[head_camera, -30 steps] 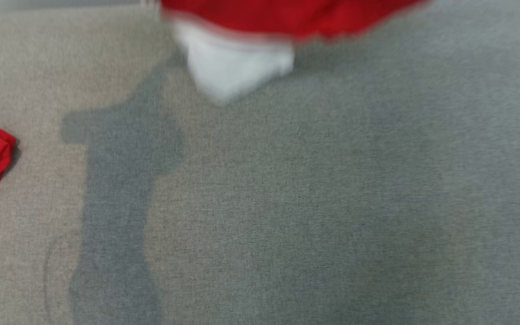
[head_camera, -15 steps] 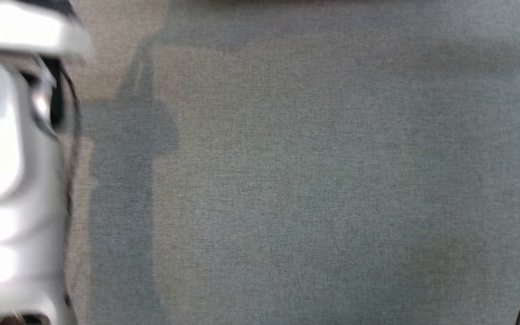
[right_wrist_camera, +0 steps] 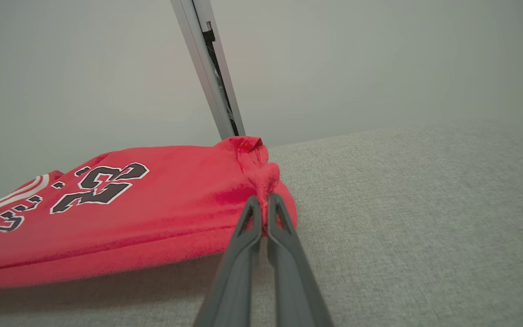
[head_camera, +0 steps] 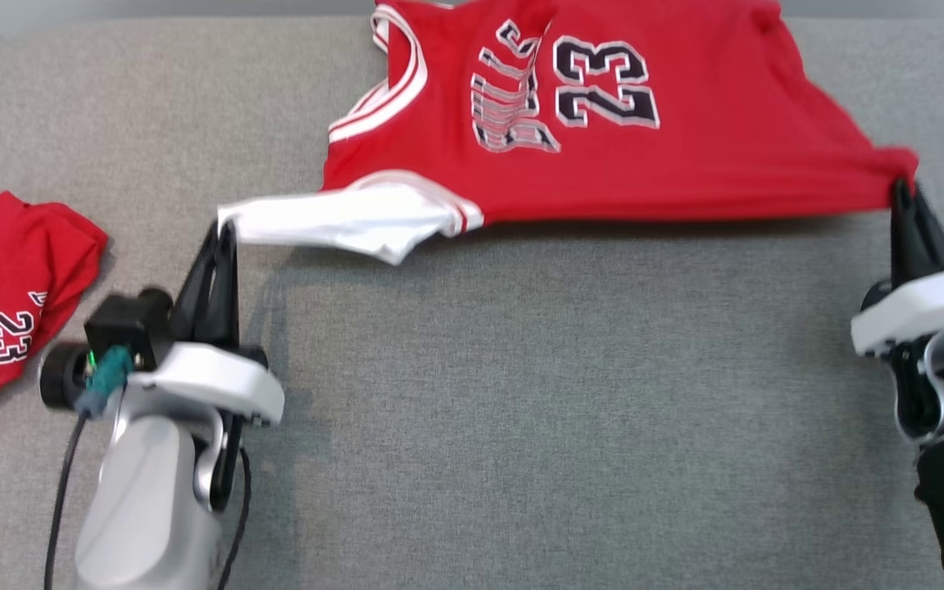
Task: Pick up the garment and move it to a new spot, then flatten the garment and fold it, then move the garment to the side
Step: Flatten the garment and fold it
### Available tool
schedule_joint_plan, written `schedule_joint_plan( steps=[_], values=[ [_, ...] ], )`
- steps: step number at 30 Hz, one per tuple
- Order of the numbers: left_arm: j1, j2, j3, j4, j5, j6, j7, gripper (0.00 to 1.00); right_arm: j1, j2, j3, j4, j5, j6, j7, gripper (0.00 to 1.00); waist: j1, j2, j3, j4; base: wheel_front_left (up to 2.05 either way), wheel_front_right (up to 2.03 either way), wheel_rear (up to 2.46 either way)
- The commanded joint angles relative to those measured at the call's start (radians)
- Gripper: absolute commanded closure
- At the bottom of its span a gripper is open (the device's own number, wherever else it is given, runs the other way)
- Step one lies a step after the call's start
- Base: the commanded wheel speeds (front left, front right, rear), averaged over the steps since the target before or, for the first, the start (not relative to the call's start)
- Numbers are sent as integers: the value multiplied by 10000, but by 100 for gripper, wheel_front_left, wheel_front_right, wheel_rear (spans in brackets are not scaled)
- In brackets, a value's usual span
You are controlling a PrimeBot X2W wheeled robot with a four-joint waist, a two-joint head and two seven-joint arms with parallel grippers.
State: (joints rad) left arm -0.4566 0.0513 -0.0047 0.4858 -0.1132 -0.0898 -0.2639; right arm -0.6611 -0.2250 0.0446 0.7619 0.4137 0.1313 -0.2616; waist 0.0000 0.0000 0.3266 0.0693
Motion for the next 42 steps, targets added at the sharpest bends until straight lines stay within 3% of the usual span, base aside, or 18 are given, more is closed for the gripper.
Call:
schedule_joint_plan(
  steps=[1,6,21,42],
  values=[
    [323,57,85,60,-71,42,-4,100,312,-113,-63,-63,120,-9,-45,100,0,0,-340,-56,0,0,0],
    [1096,48,127,185,-245,87,-4,100,1156,95,12,-133,225,-9,-46,100,0,0,-898,-53,0,0,0],
    [4091,30,-962,440,-1507,640,-4,100,4217,518,463,-138,185,-7,-46,100,0,0,-3169,116,0,0,0],
    [6565,30,-507,296,-1402,742,-3,100,6651,536,1298,-166,552,-7,-47,100,0,0,-4472,204,0,0,0]
  ],
)
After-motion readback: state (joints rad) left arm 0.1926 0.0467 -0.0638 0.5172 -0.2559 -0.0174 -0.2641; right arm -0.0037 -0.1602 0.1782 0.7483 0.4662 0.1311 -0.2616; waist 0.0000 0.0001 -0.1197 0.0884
